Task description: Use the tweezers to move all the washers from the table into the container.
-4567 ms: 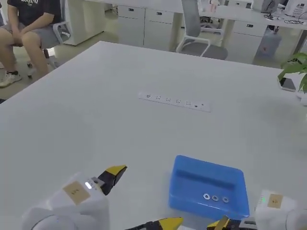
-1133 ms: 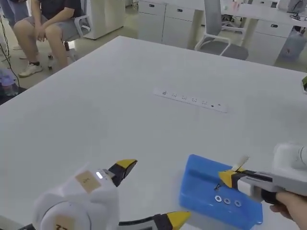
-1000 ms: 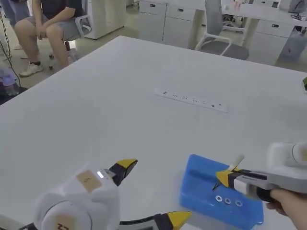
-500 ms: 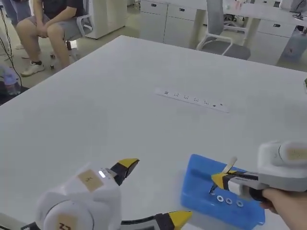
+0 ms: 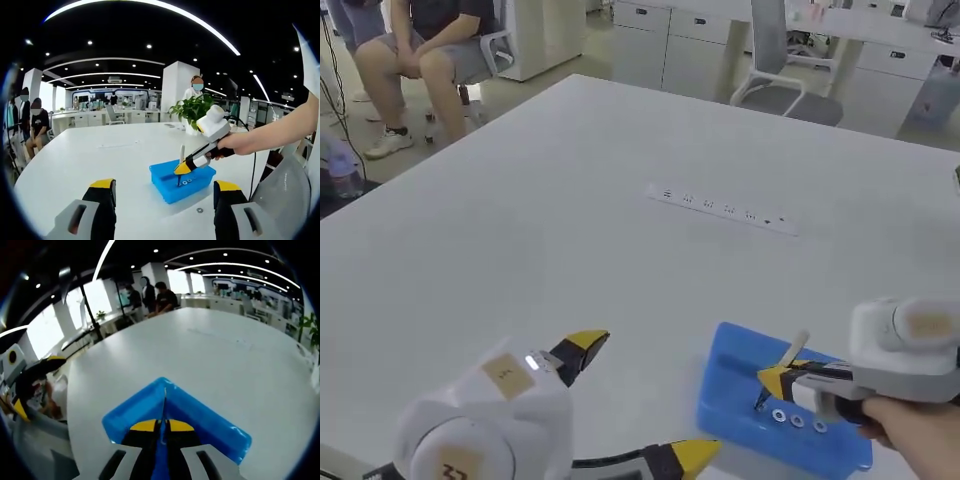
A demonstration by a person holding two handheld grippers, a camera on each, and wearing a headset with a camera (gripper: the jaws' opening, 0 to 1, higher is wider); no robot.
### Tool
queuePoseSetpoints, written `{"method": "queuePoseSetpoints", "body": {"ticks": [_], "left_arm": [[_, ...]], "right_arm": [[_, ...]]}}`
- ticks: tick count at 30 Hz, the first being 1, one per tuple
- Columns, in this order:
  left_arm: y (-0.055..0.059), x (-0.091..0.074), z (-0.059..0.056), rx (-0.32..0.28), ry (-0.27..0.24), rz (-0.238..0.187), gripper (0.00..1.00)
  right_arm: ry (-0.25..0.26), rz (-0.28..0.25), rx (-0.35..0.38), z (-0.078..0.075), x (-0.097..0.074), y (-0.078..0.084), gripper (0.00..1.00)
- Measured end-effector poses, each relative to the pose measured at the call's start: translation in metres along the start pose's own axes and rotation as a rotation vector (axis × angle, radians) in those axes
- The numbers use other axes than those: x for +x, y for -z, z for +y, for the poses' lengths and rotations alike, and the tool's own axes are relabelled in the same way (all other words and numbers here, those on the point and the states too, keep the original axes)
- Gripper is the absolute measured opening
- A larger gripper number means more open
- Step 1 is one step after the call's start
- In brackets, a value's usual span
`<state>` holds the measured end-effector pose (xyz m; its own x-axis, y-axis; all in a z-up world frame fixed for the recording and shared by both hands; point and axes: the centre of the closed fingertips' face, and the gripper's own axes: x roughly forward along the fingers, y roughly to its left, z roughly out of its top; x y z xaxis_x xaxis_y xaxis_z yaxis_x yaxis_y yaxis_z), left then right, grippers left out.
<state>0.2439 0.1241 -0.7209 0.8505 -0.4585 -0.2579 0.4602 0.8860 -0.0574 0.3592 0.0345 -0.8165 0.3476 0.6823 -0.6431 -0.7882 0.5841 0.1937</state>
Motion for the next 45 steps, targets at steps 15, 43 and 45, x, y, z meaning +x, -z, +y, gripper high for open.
{"method": "queuePoseSetpoints", "body": {"ticks": [15, 43, 45], "left_arm": [[0.000, 0.001, -0.002, 0.005, 0.006, 0.003, 0.81], [0.000, 0.001, -0.005, 0.011, 0.019, 0.006, 0.81], [0.000, 0.001, -0.005, 0.008, 0.019, 0.004, 0.81]], "right_arm": [[0.002, -0.085, -0.016, 0.012, -0.020, -0.019, 0.04], [-0.143, -0.143, -0.017, 0.084, -0.063, -0.014, 0.04], [-0.152, -0.128, -0.007, 0.086, -0.059, -0.006, 0.04]]}}
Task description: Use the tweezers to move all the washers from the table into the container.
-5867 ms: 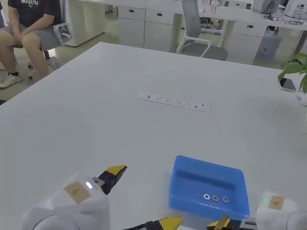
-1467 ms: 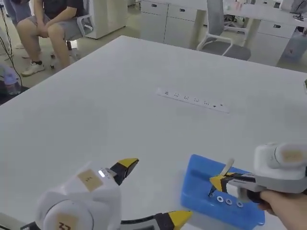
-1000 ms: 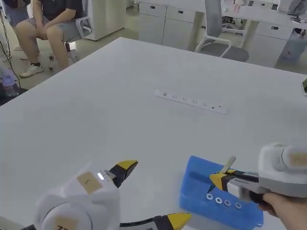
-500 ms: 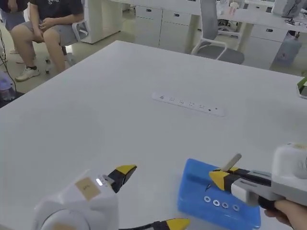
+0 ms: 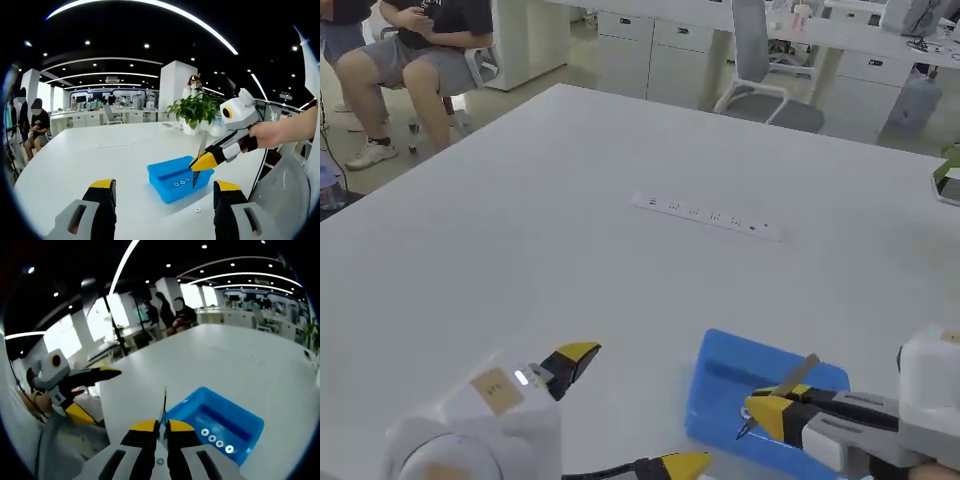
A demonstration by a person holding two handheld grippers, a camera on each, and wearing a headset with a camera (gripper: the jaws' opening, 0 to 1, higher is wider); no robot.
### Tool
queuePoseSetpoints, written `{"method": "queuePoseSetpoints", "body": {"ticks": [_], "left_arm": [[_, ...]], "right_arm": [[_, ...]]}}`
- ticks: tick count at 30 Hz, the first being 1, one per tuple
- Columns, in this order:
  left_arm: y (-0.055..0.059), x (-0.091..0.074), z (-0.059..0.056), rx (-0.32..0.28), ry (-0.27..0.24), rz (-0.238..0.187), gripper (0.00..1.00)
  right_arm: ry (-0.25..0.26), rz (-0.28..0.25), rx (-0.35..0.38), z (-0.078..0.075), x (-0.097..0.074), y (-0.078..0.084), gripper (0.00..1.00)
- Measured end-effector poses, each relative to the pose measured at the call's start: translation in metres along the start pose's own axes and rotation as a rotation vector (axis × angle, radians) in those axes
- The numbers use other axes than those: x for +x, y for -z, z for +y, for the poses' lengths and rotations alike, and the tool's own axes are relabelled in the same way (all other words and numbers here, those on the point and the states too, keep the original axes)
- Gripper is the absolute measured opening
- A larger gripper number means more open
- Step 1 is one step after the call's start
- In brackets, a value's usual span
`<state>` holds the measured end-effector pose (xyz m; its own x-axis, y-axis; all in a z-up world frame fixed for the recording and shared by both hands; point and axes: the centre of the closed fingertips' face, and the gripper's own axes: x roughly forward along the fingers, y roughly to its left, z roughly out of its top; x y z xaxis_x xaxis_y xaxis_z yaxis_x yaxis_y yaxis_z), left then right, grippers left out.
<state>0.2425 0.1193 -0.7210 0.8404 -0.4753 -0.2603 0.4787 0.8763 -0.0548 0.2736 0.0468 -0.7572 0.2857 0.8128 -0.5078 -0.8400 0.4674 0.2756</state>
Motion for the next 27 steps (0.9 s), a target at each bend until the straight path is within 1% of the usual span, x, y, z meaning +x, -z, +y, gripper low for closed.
{"method": "queuePoseSetpoints", "body": {"ticks": [8, 12, 17, 22, 27], "left_arm": [[0.001, 0.000, 0.001, -0.001, -0.004, -0.001, 0.81], [0.001, -0.001, 0.002, -0.002, -0.006, -0.004, 0.81], [0.000, -0.001, 0.002, -0.004, -0.008, -0.006, 0.81], [0.000, 0.000, 0.001, -0.003, -0.006, -0.006, 0.81], [0.000, 0.000, 0.001, 0.000, -0.007, -0.005, 0.81]], "right_arm": [[-0.020, 0.048, 0.042, 0.004, 0.010, 0.025, 0.04], [-0.021, 0.058, 0.058, 0.004, 0.013, 0.033, 0.04], [-0.018, 0.089, 0.060, 0.002, 0.015, 0.045, 0.04], [-0.008, 0.108, 0.074, -0.002, 0.016, 0.054, 0.04], [-0.008, 0.119, 0.072, -0.001, 0.016, 0.059, 0.04]]}}
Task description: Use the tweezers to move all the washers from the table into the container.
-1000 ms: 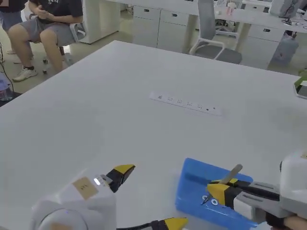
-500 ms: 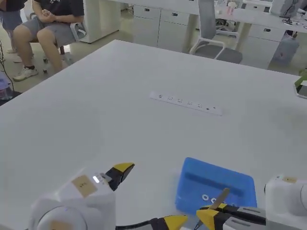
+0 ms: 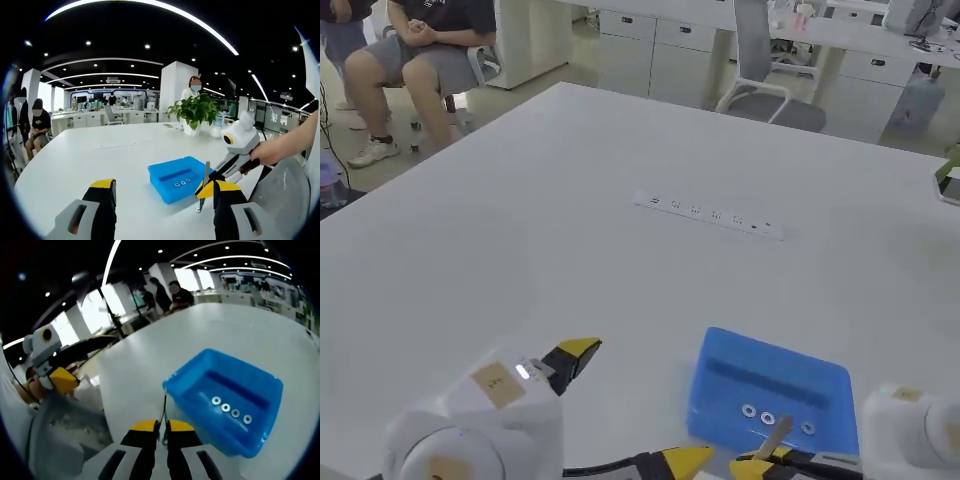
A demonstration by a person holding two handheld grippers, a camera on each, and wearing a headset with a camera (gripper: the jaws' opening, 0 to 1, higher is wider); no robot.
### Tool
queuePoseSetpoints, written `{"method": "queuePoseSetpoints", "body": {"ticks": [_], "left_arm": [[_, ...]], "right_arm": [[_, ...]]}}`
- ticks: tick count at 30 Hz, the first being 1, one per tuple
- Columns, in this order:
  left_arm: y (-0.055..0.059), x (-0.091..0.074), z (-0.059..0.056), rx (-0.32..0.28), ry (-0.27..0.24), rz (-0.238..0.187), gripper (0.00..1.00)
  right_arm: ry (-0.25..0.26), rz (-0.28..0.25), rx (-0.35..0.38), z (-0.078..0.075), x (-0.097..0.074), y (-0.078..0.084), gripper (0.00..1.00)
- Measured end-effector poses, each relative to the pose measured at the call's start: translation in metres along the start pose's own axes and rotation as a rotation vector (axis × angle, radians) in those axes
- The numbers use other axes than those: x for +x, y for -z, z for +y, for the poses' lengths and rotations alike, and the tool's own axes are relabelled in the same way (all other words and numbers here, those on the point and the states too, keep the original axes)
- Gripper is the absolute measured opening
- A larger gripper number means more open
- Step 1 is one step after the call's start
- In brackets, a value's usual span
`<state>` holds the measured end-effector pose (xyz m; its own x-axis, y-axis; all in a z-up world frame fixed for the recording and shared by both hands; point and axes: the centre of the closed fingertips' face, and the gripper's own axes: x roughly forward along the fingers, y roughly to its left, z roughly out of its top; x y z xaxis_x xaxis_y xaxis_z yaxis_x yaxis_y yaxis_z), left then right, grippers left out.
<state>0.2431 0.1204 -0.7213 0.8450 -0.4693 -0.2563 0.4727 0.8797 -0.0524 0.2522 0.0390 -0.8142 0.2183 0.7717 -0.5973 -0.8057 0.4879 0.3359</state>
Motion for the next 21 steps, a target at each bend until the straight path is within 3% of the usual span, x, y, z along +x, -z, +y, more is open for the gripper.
{"method": "queuePoseSetpoints", "body": {"ticks": [8, 13, 21], "left_arm": [[-0.0003, 0.0001, -0.0003, 0.000, -0.001, 0.001, 0.81], [-0.0003, 0.0002, -0.0003, 0.000, -0.002, 0.002, 0.81], [0.0008, 0.0004, -0.0007, 0.002, 0.001, 0.007, 0.81]], "right_arm": [[-0.011, 0.001, -0.015, 0.0030, 0.0027, 0.0037, 0.04], [-0.013, 0.004, -0.076, 0.0055, 0.0032, 0.0034, 0.04], [-0.003, -0.005, -0.075, 0.0026, 0.0028, 0.0022, 0.04]]}}
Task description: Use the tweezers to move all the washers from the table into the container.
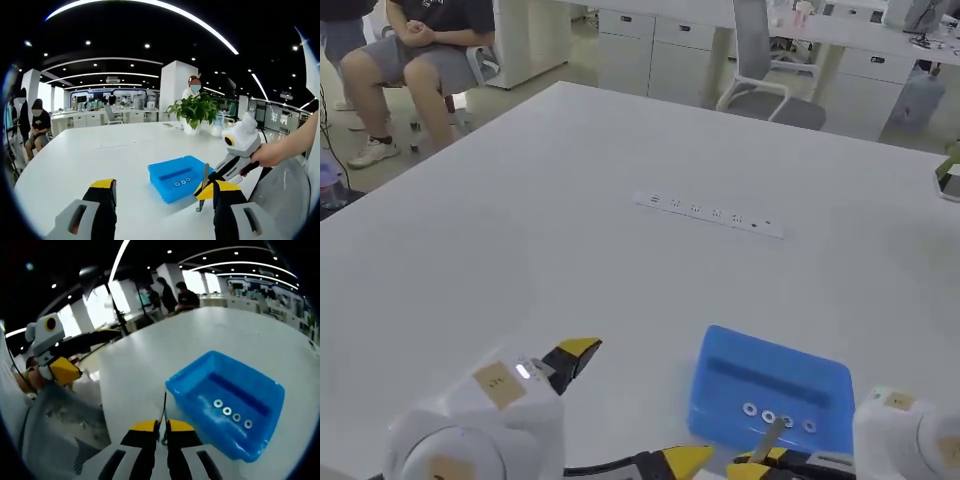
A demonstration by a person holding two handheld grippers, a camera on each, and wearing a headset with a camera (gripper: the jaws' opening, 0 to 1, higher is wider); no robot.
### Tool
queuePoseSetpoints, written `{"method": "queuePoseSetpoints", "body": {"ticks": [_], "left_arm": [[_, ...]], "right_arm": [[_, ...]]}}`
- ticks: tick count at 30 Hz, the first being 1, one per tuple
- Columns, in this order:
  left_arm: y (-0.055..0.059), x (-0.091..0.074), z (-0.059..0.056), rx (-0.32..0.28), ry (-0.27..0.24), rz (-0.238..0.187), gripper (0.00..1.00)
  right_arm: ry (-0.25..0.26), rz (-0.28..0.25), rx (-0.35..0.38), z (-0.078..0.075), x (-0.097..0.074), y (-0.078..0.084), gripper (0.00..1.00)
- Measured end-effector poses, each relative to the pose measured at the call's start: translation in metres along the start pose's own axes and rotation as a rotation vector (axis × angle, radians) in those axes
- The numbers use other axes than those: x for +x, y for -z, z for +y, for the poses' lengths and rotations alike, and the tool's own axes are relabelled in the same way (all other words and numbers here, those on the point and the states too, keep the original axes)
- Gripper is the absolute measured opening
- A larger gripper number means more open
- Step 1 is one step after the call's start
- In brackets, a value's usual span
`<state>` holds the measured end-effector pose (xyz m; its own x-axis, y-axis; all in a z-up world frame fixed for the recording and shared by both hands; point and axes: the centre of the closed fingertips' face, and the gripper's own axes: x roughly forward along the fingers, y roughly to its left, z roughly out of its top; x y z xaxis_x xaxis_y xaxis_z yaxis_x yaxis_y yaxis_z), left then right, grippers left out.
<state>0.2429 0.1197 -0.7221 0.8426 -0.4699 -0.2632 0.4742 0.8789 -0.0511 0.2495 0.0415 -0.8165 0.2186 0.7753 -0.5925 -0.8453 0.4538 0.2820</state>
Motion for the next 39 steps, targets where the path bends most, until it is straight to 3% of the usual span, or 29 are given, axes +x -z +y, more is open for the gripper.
{"method": "queuePoseSetpoints", "body": {"ticks": [5, 13, 16, 18, 19, 20, 21, 23, 26, 31, 33, 35, 39], "left_arm": [[0.000, 0.000, 0.001, 0.002, 0.000, 0.001, 0.81], [0.000, 0.000, 0.000, 0.004, 0.000, 0.002, 0.80], [0.000, 0.000, -0.001, 0.007, 0.003, 0.004, 0.80], [0.000, 0.001, -0.001, 0.008, 0.005, 0.004, 0.80], [0.000, 0.001, -0.001, 0.008, 0.005, 0.004, 0.80], [0.000, 0.000, -0.002, 0.008, 0.003, 0.004, 0.80], [0.000, 0.000, -0.002, 0.007, 0.004, 0.005, 0.80], [0.001, 0.001, -0.002, 0.006, 0.009, 0.005, 0.80], [0.001, 0.001, -0.003, 0.015, 0.016, 0.011, 0.80], [0.002, 0.001, -0.004, 0.017, 0.022, 0.014, 0.80], [0.002, 0.001, -0.004, 0.007, 0.028, 0.011, 0.79], [0.002, 0.002, -0.013, -0.055, 0.090, 0.003, 0.74], [0.000, 0.000, -0.036, -0.128, 0.255, 0.002, 0.44]], "right_arm": [[-0.016, 0.006, -0.029, 0.006, 0.002, 0.001, 0.04], [-0.039, 0.046, -0.302, 0.031, 0.005, 0.008, 0.04], [-0.045, 0.057, -0.319, 0.038, 0.006, 0.015, 0.04], [-0.008, 0.126, -0.345, 0.032, 0.004, 0.031, 0.03], [0.030, 0.106, -0.369, 0.027, 0.003, 0.030, 0.03], [0.037, 0.049, -0.330, 0.028, 0.002, 0.024, 0.03], [0.001, -0.022, -0.200, 0.033, 0.000, 0.016, 0.03], [0.003, -0.085, -0.089, 0.027, -0.004, 0.007, 0.03], [0.025, -0.092, -0.082, 0.014, -0.009, 0.005, 0.02], [0.006, -0.130, -0.049, 0.012, -0.013, 0.004, 0.02], [-0.025, -0.157, -0.032, 0.016, -0.014, 0.003, 0.03], [-0.093, -0.186, -0.055, 0.029, -0.017, -0.001, 0.03], [-0.128, -0.194, -0.125, 0.041, -0.023, -0.003, 0.03]]}}
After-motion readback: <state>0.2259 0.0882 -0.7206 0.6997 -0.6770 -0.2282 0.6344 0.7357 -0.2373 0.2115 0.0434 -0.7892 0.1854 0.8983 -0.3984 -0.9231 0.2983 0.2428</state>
